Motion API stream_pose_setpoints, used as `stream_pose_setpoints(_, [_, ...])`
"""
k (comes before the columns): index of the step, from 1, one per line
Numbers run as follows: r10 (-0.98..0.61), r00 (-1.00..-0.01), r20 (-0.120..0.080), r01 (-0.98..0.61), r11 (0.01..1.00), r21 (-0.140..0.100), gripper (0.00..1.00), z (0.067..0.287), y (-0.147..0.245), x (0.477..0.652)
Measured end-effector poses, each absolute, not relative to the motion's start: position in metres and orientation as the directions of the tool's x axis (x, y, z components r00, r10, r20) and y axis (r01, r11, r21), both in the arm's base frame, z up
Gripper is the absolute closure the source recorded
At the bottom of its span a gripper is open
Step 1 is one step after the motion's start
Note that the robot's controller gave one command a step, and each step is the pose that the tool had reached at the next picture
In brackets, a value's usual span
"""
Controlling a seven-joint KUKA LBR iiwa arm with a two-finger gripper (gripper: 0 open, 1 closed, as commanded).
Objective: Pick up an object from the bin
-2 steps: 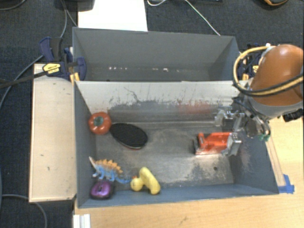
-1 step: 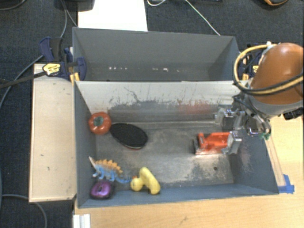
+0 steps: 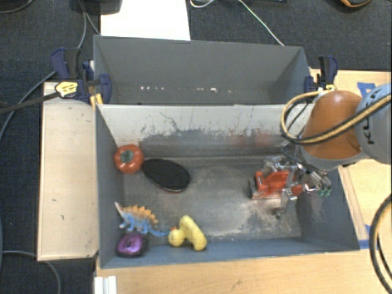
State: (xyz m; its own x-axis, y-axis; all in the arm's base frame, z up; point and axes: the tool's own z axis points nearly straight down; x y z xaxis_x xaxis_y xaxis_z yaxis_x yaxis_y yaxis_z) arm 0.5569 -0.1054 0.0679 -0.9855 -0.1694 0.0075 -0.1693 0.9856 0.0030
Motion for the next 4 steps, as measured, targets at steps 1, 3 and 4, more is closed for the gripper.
stream_pose_setpoints(1, [-0.223,-0.975,-0.002,-0.223,0.975,0.0,0.0,0.071,-0.115,0.557])
stream_pose_setpoints(3, [-0.221,-0.975,-0.004,-0.221,0.975,-0.001,0.0,0.071,-0.115,0.558])
stream_pose_setpoints(4, [-0.168,-0.986,-0.003,-0.168,0.986,-0.004,1.0,0.071,-0.109,0.559])
